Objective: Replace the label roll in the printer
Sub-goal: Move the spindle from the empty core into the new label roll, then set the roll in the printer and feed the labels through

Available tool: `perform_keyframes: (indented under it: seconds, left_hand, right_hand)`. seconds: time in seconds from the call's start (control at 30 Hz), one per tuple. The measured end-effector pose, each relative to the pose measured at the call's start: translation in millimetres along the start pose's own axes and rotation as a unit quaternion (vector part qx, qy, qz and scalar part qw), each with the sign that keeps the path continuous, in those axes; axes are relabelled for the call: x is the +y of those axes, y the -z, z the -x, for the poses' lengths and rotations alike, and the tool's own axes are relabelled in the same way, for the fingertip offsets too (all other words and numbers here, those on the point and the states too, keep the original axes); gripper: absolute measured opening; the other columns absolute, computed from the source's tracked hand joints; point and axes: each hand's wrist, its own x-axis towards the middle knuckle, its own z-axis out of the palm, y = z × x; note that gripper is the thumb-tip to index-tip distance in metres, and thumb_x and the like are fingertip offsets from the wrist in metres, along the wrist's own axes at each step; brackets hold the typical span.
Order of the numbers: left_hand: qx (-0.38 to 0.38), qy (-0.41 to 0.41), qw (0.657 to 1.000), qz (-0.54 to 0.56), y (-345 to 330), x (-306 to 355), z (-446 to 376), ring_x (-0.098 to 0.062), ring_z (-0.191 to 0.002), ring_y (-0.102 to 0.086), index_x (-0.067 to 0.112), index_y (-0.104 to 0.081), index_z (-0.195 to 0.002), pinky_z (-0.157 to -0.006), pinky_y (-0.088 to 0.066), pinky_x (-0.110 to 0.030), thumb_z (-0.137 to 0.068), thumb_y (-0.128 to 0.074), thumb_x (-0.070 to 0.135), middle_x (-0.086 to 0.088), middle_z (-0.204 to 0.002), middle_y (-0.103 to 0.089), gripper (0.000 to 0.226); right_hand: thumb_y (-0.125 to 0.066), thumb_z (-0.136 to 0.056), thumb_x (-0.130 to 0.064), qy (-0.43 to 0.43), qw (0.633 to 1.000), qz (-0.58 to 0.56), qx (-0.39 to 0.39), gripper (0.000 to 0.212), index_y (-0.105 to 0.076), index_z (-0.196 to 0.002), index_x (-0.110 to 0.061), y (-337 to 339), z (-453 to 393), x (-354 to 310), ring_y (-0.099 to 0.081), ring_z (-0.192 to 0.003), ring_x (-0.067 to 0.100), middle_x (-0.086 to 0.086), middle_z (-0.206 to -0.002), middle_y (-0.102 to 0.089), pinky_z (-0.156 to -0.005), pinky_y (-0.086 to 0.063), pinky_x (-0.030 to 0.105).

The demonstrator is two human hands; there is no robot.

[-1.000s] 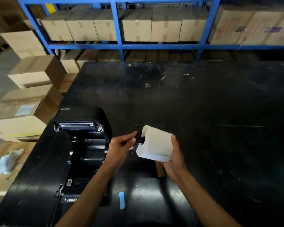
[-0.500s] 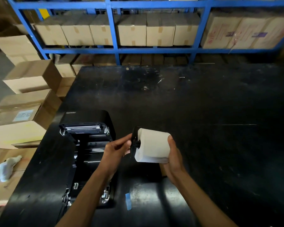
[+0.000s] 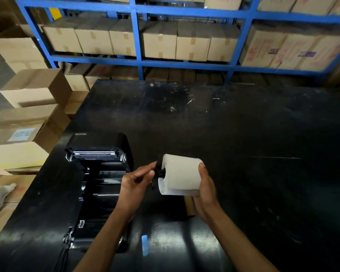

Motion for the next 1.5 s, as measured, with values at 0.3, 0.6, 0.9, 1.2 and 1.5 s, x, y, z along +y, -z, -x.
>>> perform_keyframes:
  seconds: [0.3, 0.6, 0.9, 1.2, 1.5]
  left_hand:
    - [0.005, 0.039, 0.998, 0.055, -4.3, -2.8, 1.1, -0.026, -0.122, -0.062, 0.005, -0.066, -0.126, -0.108, -0.044, -0.042, -0.086, -0.068, 0.012, -0.010, -0.123, -0.071, 0.041]
    - [0.009, 0.082, 0.994, 0.070, 18.4, 2.6, 1.8, -0.021, -0.115, -0.066, 0.022, -0.078, -0.107, -0.103, -0.047, -0.036, -0.073, -0.081, 0.011, -0.007, -0.115, -0.074, 0.036]
    - [0.030, 0.064, 0.997, 0.038, 55.0, 11.3, 11.2, -0.023, -0.111, -0.068, 0.006, -0.070, -0.116, -0.097, -0.054, -0.032, -0.081, -0.070, -0.006, -0.009, -0.113, -0.075, 0.038]
    - [-0.016, 0.106, 0.992, -0.073, 100.6, 29.9, 40.1, -0.007, -0.100, -0.071, 0.038, -0.061, -0.124, -0.088, -0.057, -0.031, -0.103, -0.042, 0.034, 0.012, -0.105, -0.077, 0.028]
    - [0.041, 0.161, 0.986, 0.025, 153.6, 9.8, 61.5, -0.022, -0.112, -0.067, 0.027, -0.063, -0.130, -0.085, -0.059, -0.051, -0.089, -0.057, 0.050, 0.000, -0.112, -0.074, 0.048]
  right_hand:
    - [-0.046, -0.098, -0.041, 0.004, 1.000, -0.001, -0.026, 0.036, -0.069, -0.105, -0.014, 4.2, -10.5, -0.6, -0.069, -0.089, 0.027, 0.013, -0.100, -0.074, -0.086, -0.052, 0.049]
    - [-0.046, -0.098, -0.038, 0.032, 0.998, 0.017, -0.047, 0.035, -0.069, -0.106, -0.013, -10.8, -3.3, 10.0, -0.071, -0.083, 0.020, 0.009, -0.096, -0.075, -0.078, -0.055, 0.040]
    - [-0.047, -0.090, -0.046, 0.092, 0.993, 0.029, -0.074, 0.047, -0.066, -0.115, -0.011, -49.3, 23.4, 29.3, -0.070, -0.098, 0.024, 0.009, -0.106, -0.074, -0.085, -0.055, 0.036]
    - [-0.050, -0.099, -0.031, 0.135, 0.983, 0.081, -0.092, 0.042, -0.053, -0.135, -0.010, -98.5, 37.6, 61.5, -0.069, -0.098, 0.005, 0.005, -0.117, -0.069, -0.074, -0.053, 0.015]
    - [-0.065, -0.076, -0.061, 0.144, 0.972, 0.142, -0.123, 0.077, -0.019, -0.138, -0.063, -146.8, 59.6, 110.0, -0.047, -0.134, 0.015, -0.001, -0.153, -0.037, -0.108, -0.044, 0.047]
